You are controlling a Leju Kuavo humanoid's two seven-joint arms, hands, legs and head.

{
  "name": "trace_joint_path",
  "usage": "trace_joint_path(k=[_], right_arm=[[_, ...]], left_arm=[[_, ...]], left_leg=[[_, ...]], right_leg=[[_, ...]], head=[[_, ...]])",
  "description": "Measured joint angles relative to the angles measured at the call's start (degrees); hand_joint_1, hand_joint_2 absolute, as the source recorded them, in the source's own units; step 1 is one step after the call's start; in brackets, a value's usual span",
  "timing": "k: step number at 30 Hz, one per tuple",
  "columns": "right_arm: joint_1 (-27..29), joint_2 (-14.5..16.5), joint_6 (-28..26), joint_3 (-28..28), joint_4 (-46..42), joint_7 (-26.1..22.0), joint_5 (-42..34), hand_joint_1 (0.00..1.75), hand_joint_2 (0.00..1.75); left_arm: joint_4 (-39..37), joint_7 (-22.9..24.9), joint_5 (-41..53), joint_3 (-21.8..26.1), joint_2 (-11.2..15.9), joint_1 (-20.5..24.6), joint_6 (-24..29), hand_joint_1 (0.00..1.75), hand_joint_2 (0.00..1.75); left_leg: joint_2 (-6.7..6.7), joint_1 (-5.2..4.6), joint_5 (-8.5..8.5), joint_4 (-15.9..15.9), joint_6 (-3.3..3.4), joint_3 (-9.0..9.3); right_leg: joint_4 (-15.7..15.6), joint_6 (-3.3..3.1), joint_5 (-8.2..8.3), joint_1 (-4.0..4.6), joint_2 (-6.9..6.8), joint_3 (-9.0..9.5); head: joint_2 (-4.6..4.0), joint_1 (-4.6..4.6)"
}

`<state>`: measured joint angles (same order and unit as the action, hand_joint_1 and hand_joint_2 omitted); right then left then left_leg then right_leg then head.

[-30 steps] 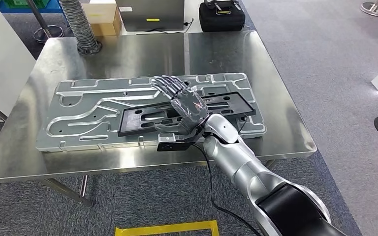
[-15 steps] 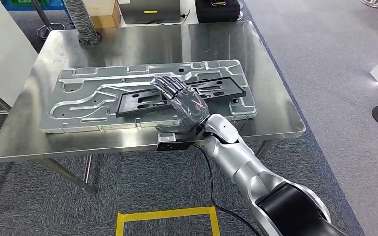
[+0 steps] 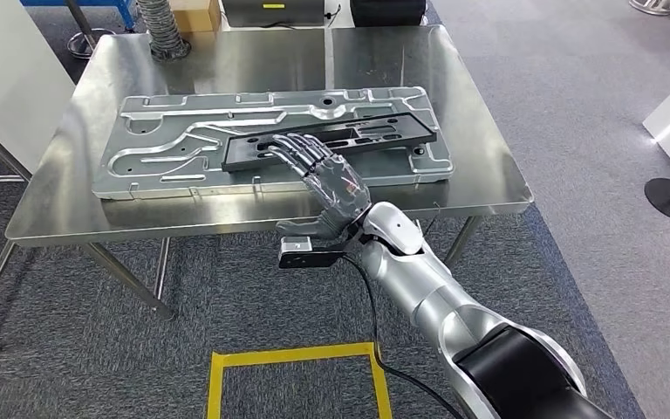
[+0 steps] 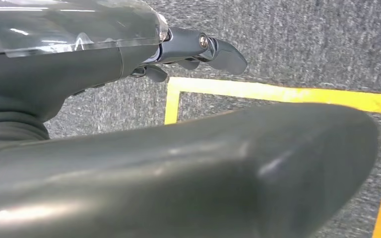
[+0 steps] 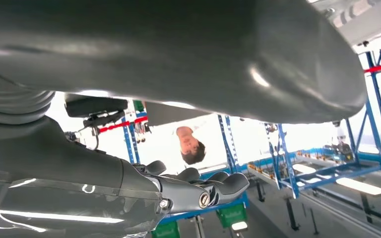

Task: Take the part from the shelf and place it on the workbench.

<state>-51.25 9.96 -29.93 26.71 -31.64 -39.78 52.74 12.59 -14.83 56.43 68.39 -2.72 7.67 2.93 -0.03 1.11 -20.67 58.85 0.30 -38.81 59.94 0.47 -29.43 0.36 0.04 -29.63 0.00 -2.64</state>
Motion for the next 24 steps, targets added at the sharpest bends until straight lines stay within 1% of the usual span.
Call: trace_joint_path(k=[1, 2, 3, 4, 5, 6, 7, 8, 9, 10, 11, 12, 13, 14, 15, 16, 17, 18, 19, 20, 21, 22, 23, 24], right_arm=[[-0.15, 0.02, 0.0, 0.0, -0.06, 0.0, 0.0, 0.0, 0.0], [-0.24, 0.03, 0.0, 0.0, -0.09, 0.0, 0.0, 0.0, 0.0], [-0.26, 0.03, 0.01, 0.0, -0.09, 0.0, 0.0, 0.0, 0.0], [-0.3, 0.04, 0.02, 0.0, -0.09, 0.0, 0.0, 0.0, 0.0], [-0.32, 0.08, 0.03, 0.0, -0.09, 0.0, 0.0, 0.0, 0.0], [-0.33, 0.12, 0.04, 0.0, -0.09, 0.0, 0.01, 0.0, 0.0], [-0.31, 0.16, 0.05, 0.0, -0.09, 0.0, 0.02, 0.0, 0.0], [-0.24, 0.19, 0.05, 0.0, -0.09, 0.0, 0.02, 0.0, 0.0], [-0.09, 0.19, 0.05, 0.0, -0.08, 0.0, 0.02, 0.0, 0.0], [0.07, 0.19, 0.05, 0.0, -0.08, 0.0, 0.02, 0.0, 0.0], [0.2, 0.19, 0.05, 0.0, -0.07, 0.0, 0.02, 0.0, 0.0], [0.28, 0.18, 0.05, 0.0, -0.07, 0.0, 0.02, 0.0, 0.0], [0.29, 0.19, 0.04, 0.0, -0.08, 0.0, 0.02, 0.0, 0.0], [0.25, 0.17, 0.03, -0.01, -0.1, 0.0, 0.02, 0.0, 0.0], [0.21, 0.16, 0.02, -0.01, -0.12, 0.0, 0.01, 0.0, 0.0], [0.18, 0.15, 0.01, -0.02, -0.14, 0.0, 0.01, 0.0, 0.0], [0.17, 0.14, 0.01, -0.02, -0.16, 0.0, 0.0, 0.0, 0.0], [0.18, 0.14, 0.01, -0.02, -0.16, 0.0, 0.0, 0.0, 0.0], [0.18, 0.14, 0.01, -0.02, -0.16, 0.0, 0.0, 0.0, 0.0], [0.18, 0.15, 0.01, -0.02, -0.16, 0.0, 0.01, 0.0, 0.0], [0.18, 0.13, 0.01, -0.03, -0.14, 0.0, 0.0, 0.0, 0.0], [0.17, 0.09, 0.02, -0.04, -0.13, 0.0, 0.0, 0.0, 0.0], [0.19, 0.06, 0.02, -0.05, -0.11, 0.0, -0.01, 0.0, 0.0], [0.25, 0.01, 0.03, -0.06, -0.09, 0.0, -0.02, 0.0, 0.0]], left_arm=[[0.0, -0.01, 0.0, 0.0, -0.09, 0.0, 0.0, 0.0, 0.0], [0.0, -0.01, 0.0, 0.0, -0.08, 0.0, 0.0, 0.0, 0.0], [0.0, -0.01, 0.0, 0.0, -0.08, -0.02, 0.0, 0.0, 0.0], [0.0, -0.01, 0.0, 0.0, -0.04, -0.07, 0.01, 0.0, 0.0], [0.0, -0.01, 0.0, 0.0, -0.01, -0.12, 0.01, 0.0, 0.0], [0.0, 0.0, 0.0, 0.0, 0.02, -0.16, 0.01, 0.0, 0.0], [0.0, 0.01, 0.01, 0.0, 0.06, -0.17, 0.01, 0.0, 0.0], [0.0, 0.01, 0.01, 0.0, 0.07, -0.16, 0.0, 0.0, 0.0], [0.0, 0.01, 0.01, 0.0, 0.09, -0.16, 0.0, 0.0, 0.0], [0.0, 0.01, 0.02, 0.0, 0.13, -0.17, 0.0, 0.0, 0.0], [0.0, 0.01, 0.01, 0.0, 0.17, -0.17, 0.01, 0.0, 0.0], [0.0, 0.01, 0.01, 0.0, 0.22, -0.16, 0.01, 0.0, 0.0], [0.0, 0.01, 0.01, 0.0, 0.25, -0.11, 0.01, 0.0, 0.0], [0.0, 0.01, 0.0, 0.0, 0.27, -0.03, 0.0, 0.0, 0.0], [0.0, 0.01, 0.0, 0.0, 0.28, 0.06, 0.0, 0.0, 0.0], [0.0, 0.01, 0.0, 0.0, 0.29, 0.13, 0.0, 0.0, 0.0], [0.0, 0.01, 0.0, 0.0, 0.29, 0.17, 0.0, 0.0, 0.0], [0.0, 0.01, 0.0, 0.0, 0.29, 0.18, 0.0, 0.0, 0.0], [0.0, 0.01, 0.0, 0.0, 0.29, 0.17, 0.0, 0.0, 0.0], [0.0, 0.01, 0.01, 0.0, 0.29, 0.15, 0.01, 0.0, 0.0], [0.0, 0.01, 0.01, 0.0, 0.26, 0.15, 0.01, 0.0, 0.0], [0.0, 0.01, 0.01, 0.0, 0.24, 0.15, 0.02, 0.0, 0.0], [0.0, 0.01, 0.01, 0.0, 0.23, 0.15, 0.02, 0.0, 0.0], [0.0, 0.01, 0.0, 0.0, 0.22, 0.15, 0.02, 0.0, 0.0]], left_leg=[[0.01, 0.08, 0.56, -0.21, -0.36, -0.07], [0.01, 0.13, 1.19, -0.57, -0.76, -0.07], [0.03, 0.21, 1.68, -0.93, -1.14, -0.08], [0.01, 0.25, 1.34, -0.89, -1.43, -0.27], [-0.01, 0.21, -0.1, -0.02, -1.62, -0.67], [-0.02, 0.2, -2.6, 2.02, -1.77, -1.36], [-0.04, 0.21, -5.77, 5.23, -1.9, -2.24], [-0.04, 0.21, -8.5, 9.13, -2.06, -3.11], [-0.03, 0.22, -9.92, 12.79, -2.24, -3.66], [-0.03, 0.22, -9.9, 15.28, -2.37, -3.6], [-0.03, 0.22, -8.64, 15.97, -2.46, -2.69], [-0.02, 0.23, -6.95, 14.61, -2.5, -0.81], [-0.02, 0.24, -6.13, 11.37, -2.48, 1.98], [-0.04, 0.14, -6.57, 6.98, -2.35, 5.2], [-0.1, 0.02, -7.55, 3.39, -1.99, 7.7], [-0.17, -0.11, -8.75, 0.86, -1.63, 9.37], [-0.23, -0.23, -9.43, -0.27, -1.31, 10.04], [-0.27, -0.25, -9.42, -0.12, -1.08, 9.9], [-0.28, -0.26, -9.4, -0.14, -1.07, 9.84], [-0.28, -0.3, -9.28, -0.16, -0.85, 9.67], [-0.18, -0.25, -8.85, -0.28, -0.35, 9.34], [-0.07, -0.19, -8.05, -0.41, 0.3, 8.55], [0.05, -0.14, -7.13, -0.52, 0.94, 7.61], [0.17, -0.04, -6.16, -0.61, 1.35, 6.57]], right_leg=[[-2.23, -0.3, -0.54, 0.23, 0.0, 1.37], [-3.19, -0.46, -0.49, 0.38, -0.04, 1.63], [-3.44, -0.71, 0.25, 0.26, -0.09, 1.35], [-3.92, -1.11, 1.04, 0.14, -0.19, 1.06], [-4.32, -1.46, 1.96, -0.02, -0.29, 0.57], [-4.66, -1.73, 2.87, -0.17, -0.4, -0.09], [-4.7, -1.9, 3.64, -0.06, -0.45, -0.97], [-4.64, -1.97, 4.4, 0.02, -0.45, -1.97], [-4.54, -1.95, 5.15, 0.09, -0.47, -3.03], [-4.39, -1.9, 5.88, 0.14, -0.5, -4.13], [-4.15, -1.79, 6.55, 0.13, -0.53, -5.22], [-3.82, -1.64, 7.15, 0.08, -0.55, -6.29], [-3.34, -1.43, 7.63, 0.03, -0.56, -7.25], [-2.76, -1.17, 8.01, 0.05, -0.55, -8.1], [-2.29, -0.88, 8.32, 0.1, -0.56, -8.67], [-1.95, -0.64, 8.53, 0.17, -0.57, -8.99], [-1.8, -0.49, 8.66, 0.25, -0.59, -9.13], [-1.82, -0.42, 8.76, 0.26, -0.6, -9.11], [-1.82, -0.4, 8.8, 0.26, -0.62, -9.12], [-1.85, -0.27, 9.04, 0.21, -0.63, -9.15], [-1.78, 0.05, 9.12, 0.1, -0.56, -9.34], [0.16, 0.56, 7.22, -0.09, -0.45, -10.27], [3.25, 1.12, 4.69, -0.31, -0.34, -11.53], [7.42, 1.62, 1.66, -0.51, -0.22, -13.02]], head=[[0.0, 0.01], [0.0, 0.01], [0.0, 0.02], [0.0, 0.02], [0.0, 0.01], [0.0, 0.0], [0.0, 0.0], [0.0, -0.01], [0.0, -0.01], [0.0, -0.01], [0.0, -0.01], [0.0, -0.01], [0.0, -0.01], [0.0, -0.01], [0.0, -0.02], [0.0, -0.02], [0.0, -0.02], [0.0, -0.03], [0.0, -0.03], [0.0, -0.02], [0.0, -0.01], [0.0, 0.0], [0.0, 0.01], [0.0, 0.01]])
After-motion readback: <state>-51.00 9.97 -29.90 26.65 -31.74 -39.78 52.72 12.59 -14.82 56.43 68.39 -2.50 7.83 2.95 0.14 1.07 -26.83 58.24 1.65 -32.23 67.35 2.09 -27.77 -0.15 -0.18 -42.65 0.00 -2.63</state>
